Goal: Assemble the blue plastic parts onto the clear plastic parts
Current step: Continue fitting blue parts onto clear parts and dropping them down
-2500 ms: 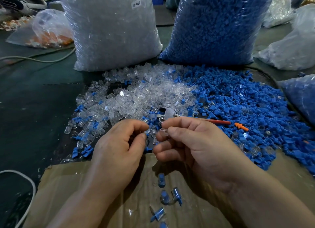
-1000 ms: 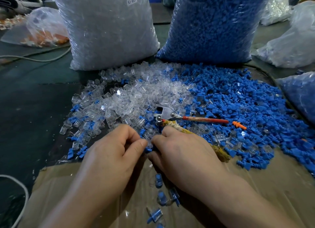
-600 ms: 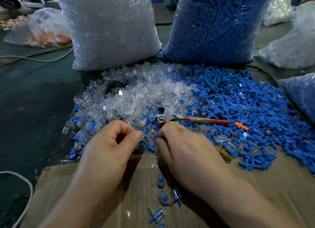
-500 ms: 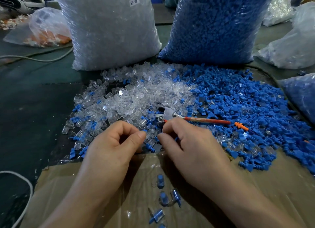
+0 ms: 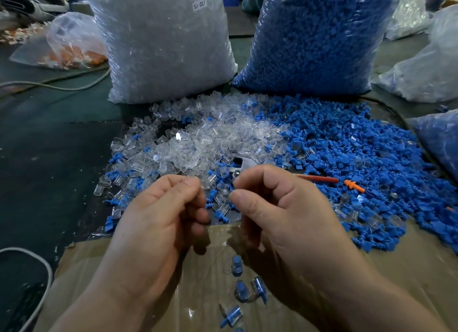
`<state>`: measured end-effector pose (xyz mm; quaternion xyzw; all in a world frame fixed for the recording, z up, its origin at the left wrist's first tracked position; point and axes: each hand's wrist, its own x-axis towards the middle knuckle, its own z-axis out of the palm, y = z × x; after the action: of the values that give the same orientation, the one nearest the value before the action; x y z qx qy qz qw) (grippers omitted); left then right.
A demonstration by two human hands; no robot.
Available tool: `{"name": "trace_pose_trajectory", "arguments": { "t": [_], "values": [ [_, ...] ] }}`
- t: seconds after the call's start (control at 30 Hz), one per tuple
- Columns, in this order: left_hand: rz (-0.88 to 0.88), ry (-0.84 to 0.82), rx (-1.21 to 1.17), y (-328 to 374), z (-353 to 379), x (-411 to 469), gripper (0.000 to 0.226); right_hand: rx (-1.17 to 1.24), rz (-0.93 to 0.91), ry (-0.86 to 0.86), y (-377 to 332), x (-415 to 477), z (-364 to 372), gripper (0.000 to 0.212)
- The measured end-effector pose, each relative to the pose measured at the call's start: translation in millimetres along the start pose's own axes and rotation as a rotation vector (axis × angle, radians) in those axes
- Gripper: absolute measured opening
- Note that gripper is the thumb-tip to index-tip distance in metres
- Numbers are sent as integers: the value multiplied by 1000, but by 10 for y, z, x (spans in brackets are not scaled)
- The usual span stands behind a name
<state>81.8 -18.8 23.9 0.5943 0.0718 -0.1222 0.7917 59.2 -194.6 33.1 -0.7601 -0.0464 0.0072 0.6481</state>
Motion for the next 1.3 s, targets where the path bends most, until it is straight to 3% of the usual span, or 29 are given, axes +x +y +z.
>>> {"name": "trace_pose_trajectory", "arguments": {
  "t": [0.17,0.4,0.53,0.67,0.9,1.1,1.3],
  "values": [
    [145,51,378,-3,128,-117,54,-259,-226,61,-20,-40,-11,16],
    [235,36,492,-24,145,-137,45,-490,-383,160,5,-26,2,7],
    [225,52,444,-48,156,-140,38,-584,-457,127,16,-30,-2,11],
    [213,51,422,-65,161,-132,10,-617,-520,147,27,-37,7,13],
    [219,30,352,-54,157,-129,34,-634,-504,128,1,-54,-2,20],
    [166,-116,323,-88,123,-108,33,-631,-506,140,8,-45,-6,22],
    [189,-94,304,-86,117,-129,27,-649,-470,102,51,-45,-24,23]
  ]
}}
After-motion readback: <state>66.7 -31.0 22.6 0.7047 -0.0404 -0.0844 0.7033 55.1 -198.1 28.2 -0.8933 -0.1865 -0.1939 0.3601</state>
